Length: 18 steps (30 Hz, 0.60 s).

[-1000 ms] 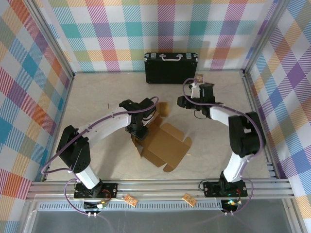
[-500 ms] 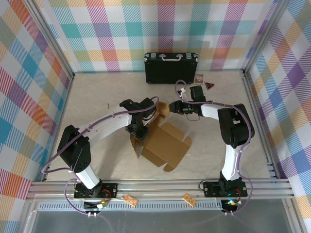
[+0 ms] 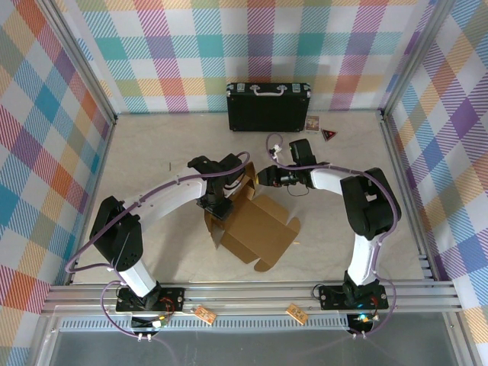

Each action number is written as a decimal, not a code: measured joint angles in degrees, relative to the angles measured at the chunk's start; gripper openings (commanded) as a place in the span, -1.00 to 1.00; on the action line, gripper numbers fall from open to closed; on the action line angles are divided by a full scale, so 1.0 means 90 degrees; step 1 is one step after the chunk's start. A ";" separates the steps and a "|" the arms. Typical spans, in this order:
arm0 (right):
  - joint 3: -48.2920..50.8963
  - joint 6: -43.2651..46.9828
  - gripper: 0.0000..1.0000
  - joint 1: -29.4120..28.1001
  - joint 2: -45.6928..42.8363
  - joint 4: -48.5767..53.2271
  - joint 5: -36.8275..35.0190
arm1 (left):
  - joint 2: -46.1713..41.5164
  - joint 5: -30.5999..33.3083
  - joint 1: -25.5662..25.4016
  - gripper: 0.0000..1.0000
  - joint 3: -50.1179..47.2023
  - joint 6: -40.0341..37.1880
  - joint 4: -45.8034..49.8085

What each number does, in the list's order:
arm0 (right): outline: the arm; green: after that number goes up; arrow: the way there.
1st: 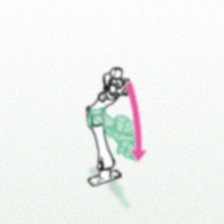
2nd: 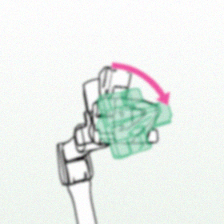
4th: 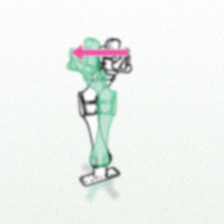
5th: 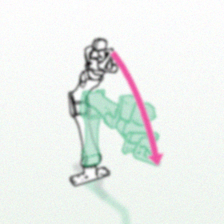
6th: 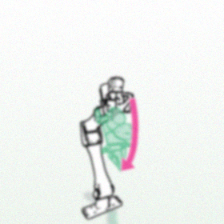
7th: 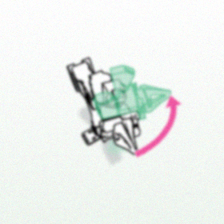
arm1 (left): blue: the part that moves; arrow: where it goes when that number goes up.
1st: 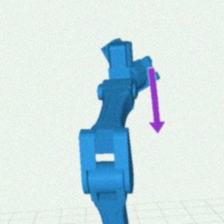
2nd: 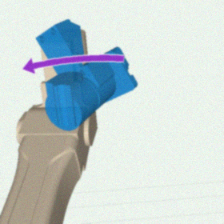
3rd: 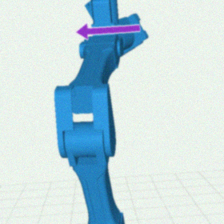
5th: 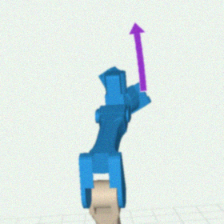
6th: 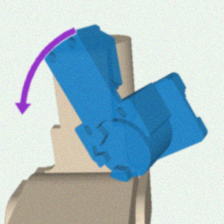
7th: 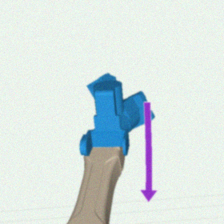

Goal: Fold the paper box

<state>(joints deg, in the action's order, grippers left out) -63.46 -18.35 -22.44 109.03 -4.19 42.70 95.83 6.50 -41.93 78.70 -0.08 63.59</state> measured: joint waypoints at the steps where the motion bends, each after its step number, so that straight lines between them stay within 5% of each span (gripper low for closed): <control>1: 0.0000 0.0010 -0.63 -0.0007 -0.0005 0.0022 0.0002 | 0.0000 0.0002 0.0000 -0.04 0.0000 0.0000 -0.0002; 18: 0.0000 0.0425 -0.52 -0.0204 0.0019 -0.0138 0.0444 | 0.0000 0.0029 0.0002 -0.06 0.0000 0.0022 0.0046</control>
<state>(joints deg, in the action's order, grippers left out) -63.46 -14.52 -24.27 109.21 -5.43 46.70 95.83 6.76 -41.91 78.70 0.12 64.01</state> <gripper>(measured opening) 0.224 0.487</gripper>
